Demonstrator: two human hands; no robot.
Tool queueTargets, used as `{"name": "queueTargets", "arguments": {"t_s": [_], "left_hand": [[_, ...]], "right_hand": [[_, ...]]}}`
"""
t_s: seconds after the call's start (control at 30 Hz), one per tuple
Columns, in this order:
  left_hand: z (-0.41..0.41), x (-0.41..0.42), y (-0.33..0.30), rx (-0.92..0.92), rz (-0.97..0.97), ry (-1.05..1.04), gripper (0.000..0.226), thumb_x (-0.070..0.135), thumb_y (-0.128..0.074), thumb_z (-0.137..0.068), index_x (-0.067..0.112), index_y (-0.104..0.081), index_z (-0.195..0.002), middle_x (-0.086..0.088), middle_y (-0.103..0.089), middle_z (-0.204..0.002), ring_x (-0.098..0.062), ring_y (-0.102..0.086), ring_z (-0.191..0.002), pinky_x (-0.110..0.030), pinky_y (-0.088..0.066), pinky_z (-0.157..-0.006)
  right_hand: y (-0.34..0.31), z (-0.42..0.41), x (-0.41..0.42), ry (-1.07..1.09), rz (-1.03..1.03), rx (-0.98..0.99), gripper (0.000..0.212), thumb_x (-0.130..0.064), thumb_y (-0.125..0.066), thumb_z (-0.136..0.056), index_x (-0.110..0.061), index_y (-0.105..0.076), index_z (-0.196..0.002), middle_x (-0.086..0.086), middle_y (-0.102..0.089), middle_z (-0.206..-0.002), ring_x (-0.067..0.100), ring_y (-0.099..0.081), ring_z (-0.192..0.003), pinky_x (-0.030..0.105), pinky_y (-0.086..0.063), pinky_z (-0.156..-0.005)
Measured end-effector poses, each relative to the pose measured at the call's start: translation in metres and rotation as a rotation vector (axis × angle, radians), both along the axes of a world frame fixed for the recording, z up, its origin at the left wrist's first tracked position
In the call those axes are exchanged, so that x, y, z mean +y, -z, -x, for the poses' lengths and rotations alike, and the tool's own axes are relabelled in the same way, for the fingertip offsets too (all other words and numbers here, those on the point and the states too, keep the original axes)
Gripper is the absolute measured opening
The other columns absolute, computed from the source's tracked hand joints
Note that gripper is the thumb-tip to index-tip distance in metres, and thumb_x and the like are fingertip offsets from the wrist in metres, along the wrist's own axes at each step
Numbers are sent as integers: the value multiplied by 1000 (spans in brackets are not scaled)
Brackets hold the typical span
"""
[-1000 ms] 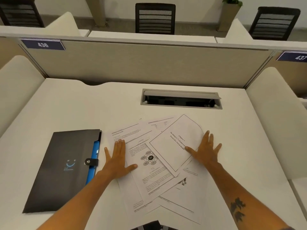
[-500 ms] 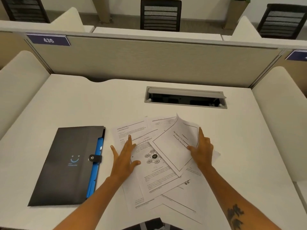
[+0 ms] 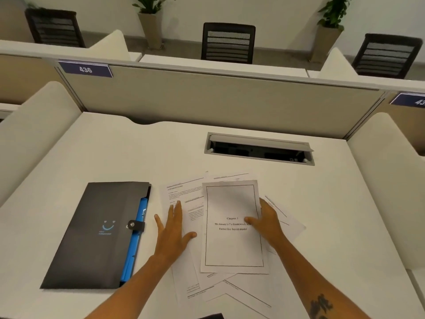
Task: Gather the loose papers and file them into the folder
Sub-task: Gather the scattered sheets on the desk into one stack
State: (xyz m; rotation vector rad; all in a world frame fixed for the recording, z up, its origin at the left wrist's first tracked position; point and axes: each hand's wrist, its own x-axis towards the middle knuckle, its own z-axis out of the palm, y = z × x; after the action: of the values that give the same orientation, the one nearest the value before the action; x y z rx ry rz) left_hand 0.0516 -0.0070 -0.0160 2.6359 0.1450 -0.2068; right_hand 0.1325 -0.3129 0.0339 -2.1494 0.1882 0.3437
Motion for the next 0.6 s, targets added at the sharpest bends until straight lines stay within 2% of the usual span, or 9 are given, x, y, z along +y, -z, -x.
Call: {"name": "queueTargets", "arguments": {"t_s": [0.07, 0.1, 0.17, 0.23, 0.37, 0.47, 0.6], "left_hand": [[1, 2, 2, 24, -21, -18, 114, 65, -53, -93, 15, 24, -160, -4, 12, -174, -24, 10, -161, -61, 19, -123], [1, 3, 3, 36, -20, -27, 114, 67, -53, -93, 15, 24, -160, -5, 12, -174, -24, 10, -161, -60, 20, -122], [1, 4, 4, 57, -20, -34, 114, 69, -51, -92, 16, 24, -160, -6, 13, -174, -25, 11, -161, -61, 20, -122], [0, 4, 4, 69, -34, -29, 114, 71, -49, -92, 15, 24, -160, -6, 13, -174, -25, 13, -161, -62, 18, -124], [-1, 5, 5, 78, -50, -31, 116, 76, -45, -90, 14, 23, -160, -6, 11, -175, -24, 11, -161, -60, 17, -124], [-1, 5, 5, 78, -44, -33, 118, 78, -44, -89, 13, 23, -159, -6, 11, -175, -23, 10, -161, -59, 17, -124], [0, 6, 4, 68, -21, -34, 121, 81, -43, -86, 13, 27, -157, -5, 14, -173, -16, 20, -154, -57, 19, -123]], "right_hand": [[-5, -7, 12, -19, 21, 27, 91, -10, -90, -80, -5, -41, -157, 10, -50, -158, 30, -45, -148, 37, -36, -121], [-6, -10, 19, -41, 39, 31, 88, -11, -90, -81, -5, -43, -155, 11, -53, -156, 31, -48, -146, 39, -40, -120], [-7, -15, 32, -85, 92, 21, 73, -11, -89, -81, -6, -53, -144, 11, -65, -140, 32, -61, -132, 36, -50, -108], [-7, -18, 45, -98, 122, 3, 66, -10, -88, -80, -6, -56, -137, 10, -67, -133, 31, -63, -126, 37, -52, -104], [-9, -26, 70, -81, 171, 23, 85, -20, -87, -83, -6, -42, -153, 12, -51, -151, 32, -46, -143, 44, -43, -118], [-10, -34, 79, -65, 143, 53, 92, -23, -91, -78, -8, -40, -153, 11, -54, -151, 32, -51, -140, 47, -46, -116], [-13, -46, 77, 16, 33, 131, 95, -19, -98, -68, -9, -45, -146, 11, -63, -137, 33, -61, -126, 48, -54, -107]]}}
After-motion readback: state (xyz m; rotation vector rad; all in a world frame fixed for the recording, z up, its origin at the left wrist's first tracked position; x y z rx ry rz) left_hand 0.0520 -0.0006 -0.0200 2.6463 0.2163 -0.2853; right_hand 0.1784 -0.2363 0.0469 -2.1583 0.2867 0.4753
